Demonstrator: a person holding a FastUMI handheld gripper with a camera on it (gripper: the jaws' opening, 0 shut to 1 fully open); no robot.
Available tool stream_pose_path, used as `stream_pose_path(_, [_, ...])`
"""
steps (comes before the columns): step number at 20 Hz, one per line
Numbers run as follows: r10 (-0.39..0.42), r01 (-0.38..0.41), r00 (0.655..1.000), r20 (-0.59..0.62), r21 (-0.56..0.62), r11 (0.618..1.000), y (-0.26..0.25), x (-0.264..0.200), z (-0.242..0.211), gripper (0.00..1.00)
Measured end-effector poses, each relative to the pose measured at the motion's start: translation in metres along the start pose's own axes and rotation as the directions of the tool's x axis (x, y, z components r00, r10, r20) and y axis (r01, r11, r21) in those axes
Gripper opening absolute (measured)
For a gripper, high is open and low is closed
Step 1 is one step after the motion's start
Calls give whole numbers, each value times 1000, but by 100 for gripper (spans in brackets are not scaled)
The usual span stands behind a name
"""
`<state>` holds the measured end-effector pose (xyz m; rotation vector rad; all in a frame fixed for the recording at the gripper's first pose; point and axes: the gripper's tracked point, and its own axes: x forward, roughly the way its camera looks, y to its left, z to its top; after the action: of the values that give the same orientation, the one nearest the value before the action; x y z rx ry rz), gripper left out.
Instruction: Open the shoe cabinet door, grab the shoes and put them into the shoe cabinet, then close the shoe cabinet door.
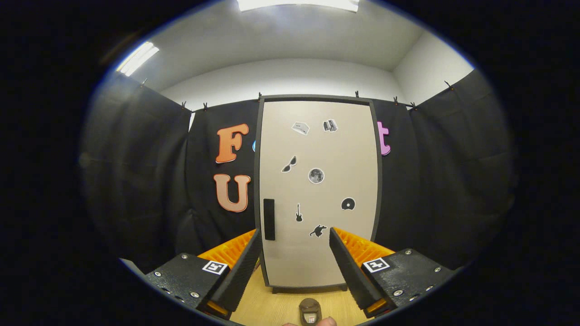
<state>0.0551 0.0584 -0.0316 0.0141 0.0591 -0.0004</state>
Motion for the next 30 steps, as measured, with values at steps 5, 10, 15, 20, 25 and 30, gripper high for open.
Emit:
stream_pose_path(5, [-8, 7, 1000, 24, 49, 999, 23, 31, 0, 93])
stream_pose_path(10, [1, -1, 1000, 29, 21, 1000, 35, 78, -13, 93])
stream_pose_path(15, [2, -3, 1000, 11, 32, 999, 46, 133, -33, 93])
stream_pose_path(20, [22, -22, 1000, -4, 23, 999, 59, 181, -52, 92])
stream_pose_path(25, [37, -37, 999, -7, -3, 999, 71, 212, -65, 79])
stream_pose_path(30, [35, -36, 999, -21, -22, 999, 77, 233, -79, 57])
